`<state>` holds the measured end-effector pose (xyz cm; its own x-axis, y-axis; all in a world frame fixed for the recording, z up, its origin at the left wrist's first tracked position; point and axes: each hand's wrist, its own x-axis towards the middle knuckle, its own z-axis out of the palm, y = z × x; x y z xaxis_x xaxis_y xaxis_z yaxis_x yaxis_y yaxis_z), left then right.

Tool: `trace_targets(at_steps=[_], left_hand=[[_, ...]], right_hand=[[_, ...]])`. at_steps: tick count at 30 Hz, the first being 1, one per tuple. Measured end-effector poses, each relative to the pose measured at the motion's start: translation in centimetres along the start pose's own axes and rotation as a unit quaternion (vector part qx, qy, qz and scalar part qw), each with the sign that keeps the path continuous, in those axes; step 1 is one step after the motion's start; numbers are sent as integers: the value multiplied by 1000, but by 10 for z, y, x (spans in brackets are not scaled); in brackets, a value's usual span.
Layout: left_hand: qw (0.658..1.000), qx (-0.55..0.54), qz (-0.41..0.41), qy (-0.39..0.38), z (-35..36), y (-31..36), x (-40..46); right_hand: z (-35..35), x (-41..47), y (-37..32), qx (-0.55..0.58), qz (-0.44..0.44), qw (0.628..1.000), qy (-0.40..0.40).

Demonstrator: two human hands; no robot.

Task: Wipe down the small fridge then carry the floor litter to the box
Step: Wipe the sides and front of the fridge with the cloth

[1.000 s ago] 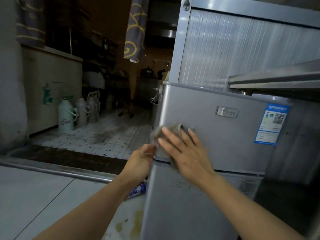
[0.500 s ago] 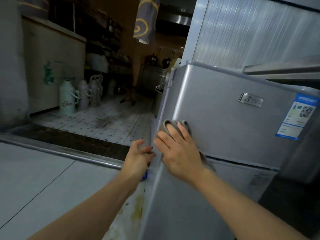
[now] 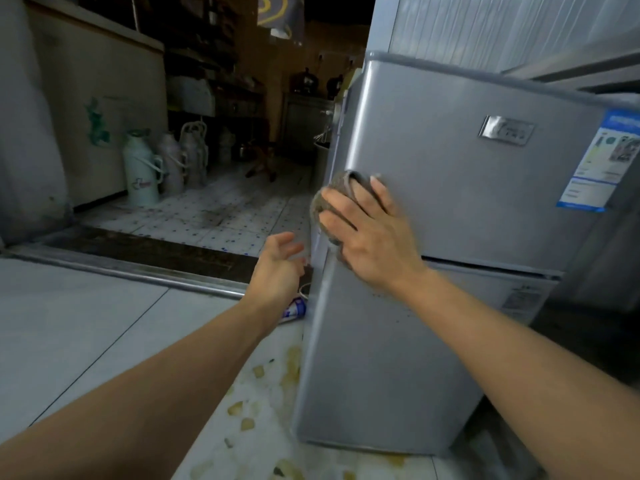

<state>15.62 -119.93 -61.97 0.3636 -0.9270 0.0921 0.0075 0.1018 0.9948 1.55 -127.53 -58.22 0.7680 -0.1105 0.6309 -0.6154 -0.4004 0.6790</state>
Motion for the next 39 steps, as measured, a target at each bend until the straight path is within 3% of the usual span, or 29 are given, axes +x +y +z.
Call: trace_targets(at_steps=[4, 9, 12, 17, 19, 22, 28, 30, 35, 39], left_hand=[[1000, 20, -8, 19, -3, -21, -2], [999, 29, -3, 30, 11, -23, -10], [998, 63, 27, 18, 25, -17, -13], [994, 83, 58, 26, 52, -6, -9], [993, 84, 64, 54, 61, -7, -5], [985, 109, 84, 100, 68, -12, 0], [968, 181, 119, 126, 63, -20, 10], [968, 174, 123, 128, 64, -23, 11], [976, 130, 115, 133, 67, -28, 10], [976, 121, 114, 139, 66, -27, 10]], right_hand=[[16, -37, -31, 28, 8, 1000, 10], [23, -102, -62, -15, -144, 981, -132], [19, -109, -55, -29, -165, 974, -153], [15, -85, 17, 11, -25, 999, 44], [20, -90, 19, 34, 15, 997, 74], [35, -118, -15, 58, 88, 992, 67], [42, -178, -31, 45, -47, 997, -41], [36, -167, -9, 38, -4, 999, -11], [14, -130, 37, 85, 211, 969, 93], [19, -149, 23, 81, 193, 975, 72]])
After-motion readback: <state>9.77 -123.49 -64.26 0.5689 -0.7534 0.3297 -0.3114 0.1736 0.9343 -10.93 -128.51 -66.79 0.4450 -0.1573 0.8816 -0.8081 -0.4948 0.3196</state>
